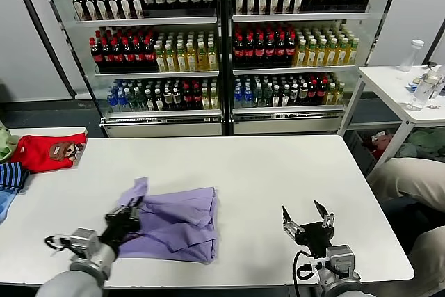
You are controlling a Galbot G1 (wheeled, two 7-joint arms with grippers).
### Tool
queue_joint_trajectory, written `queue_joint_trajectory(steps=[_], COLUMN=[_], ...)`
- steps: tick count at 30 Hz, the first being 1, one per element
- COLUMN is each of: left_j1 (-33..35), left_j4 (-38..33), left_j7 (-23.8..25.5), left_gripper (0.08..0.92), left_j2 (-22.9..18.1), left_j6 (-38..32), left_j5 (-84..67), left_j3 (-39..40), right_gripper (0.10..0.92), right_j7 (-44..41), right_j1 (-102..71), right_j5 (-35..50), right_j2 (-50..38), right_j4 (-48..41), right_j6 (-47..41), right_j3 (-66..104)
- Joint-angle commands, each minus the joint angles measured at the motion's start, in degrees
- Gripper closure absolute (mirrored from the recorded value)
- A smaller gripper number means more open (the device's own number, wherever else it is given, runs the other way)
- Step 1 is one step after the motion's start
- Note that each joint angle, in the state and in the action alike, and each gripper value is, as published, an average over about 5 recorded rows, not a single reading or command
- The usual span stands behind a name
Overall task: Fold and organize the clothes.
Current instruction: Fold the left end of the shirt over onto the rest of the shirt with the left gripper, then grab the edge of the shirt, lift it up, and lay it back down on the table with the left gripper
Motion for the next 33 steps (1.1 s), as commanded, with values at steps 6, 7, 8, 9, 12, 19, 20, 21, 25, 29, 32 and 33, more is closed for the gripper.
queue_joint_trajectory(steps=[6, 7, 8, 9, 12, 19, 20, 21, 25, 29, 32, 33], left_j1=[-9.0, -9.2, -9.4, -9.7, -10.3, -4.4, -2.9, -1.6, 1.3, 0.7, 0.0, -0.3], left_j4=[7.1, 7.2, 7.1, 7.1, 6.4, -2.5, -2.2, -0.9, 8.9, 15.2, 16.6, 16.7], left_j7=[-2.7, -3.3, -3.8, -4.3, -5.2, -3.7, -3.4, -3.3, -4.0, -4.5, -4.2, -4.0], left_gripper=[0.882, 0.882, 0.879, 0.868, 0.808, 0.61, 0.584, 0.55, 0.437, 0.325, 0.241, 0.216], left_j2=[-4.1, -4.4, -4.7, -5.1, -5.8, -2.3, -1.6, -0.9, 0.5, -0.2, -1.0, -1.2], left_j6=[1.6, 1.6, 1.6, 1.4, 0.2, -6.7, -7.2, -7.3, -5.1, -4.6, -4.3, -4.2], left_j5=[2.4, 2.5, 2.6, 2.7, 2.3, -0.1, 0.7, 1.3, 2.1, 2.3, 2.1, 2.0], left_j3=[15.0, 15.9, 16.6, 17.3, 17.8, 6.6, 4.0, 1.3, -4.8, -4.9, -4.1, -3.7], right_gripper=[0.203, 0.203, 0.203, 0.203, 0.203, 0.203, 0.203, 0.203, 0.203, 0.203, 0.203, 0.203], right_j7=[0.0, 0.0, 0.1, 0.1, 0.0, -0.2, -0.3, -0.4, -0.7, -0.8, -0.9, -0.9], right_j1=[0.2, 0.2, 0.2, 0.3, 0.6, 0.9, 1.0, 1.0, 1.4, 1.4, 1.1, 1.0], right_j5=[-1.3, -1.4, -1.4, -1.4, -1.3, -1.2, -1.1, -1.1, -1.0, -1.1, -1.1, -1.0], right_j2=[0.0, 0.0, 0.0, 0.0, 0.0, -0.3, -0.3, -0.3, -0.3, -0.3, -0.7, -0.8], right_j4=[0.4, 0.4, 0.3, 0.3, 0.3, 0.1, 0.1, 0.1, -0.4, -0.7, -0.7, -0.6], right_j6=[0.4, 0.4, 0.4, 0.3, 0.2, 0.2, 0.2, 0.2, 0.4, 0.4, 0.5, 0.5], right_j3=[0.0, -0.1, -0.2, -0.3, -0.5, -0.4, -0.3, -0.3, -0.5, -0.7, -0.2, -0.1])
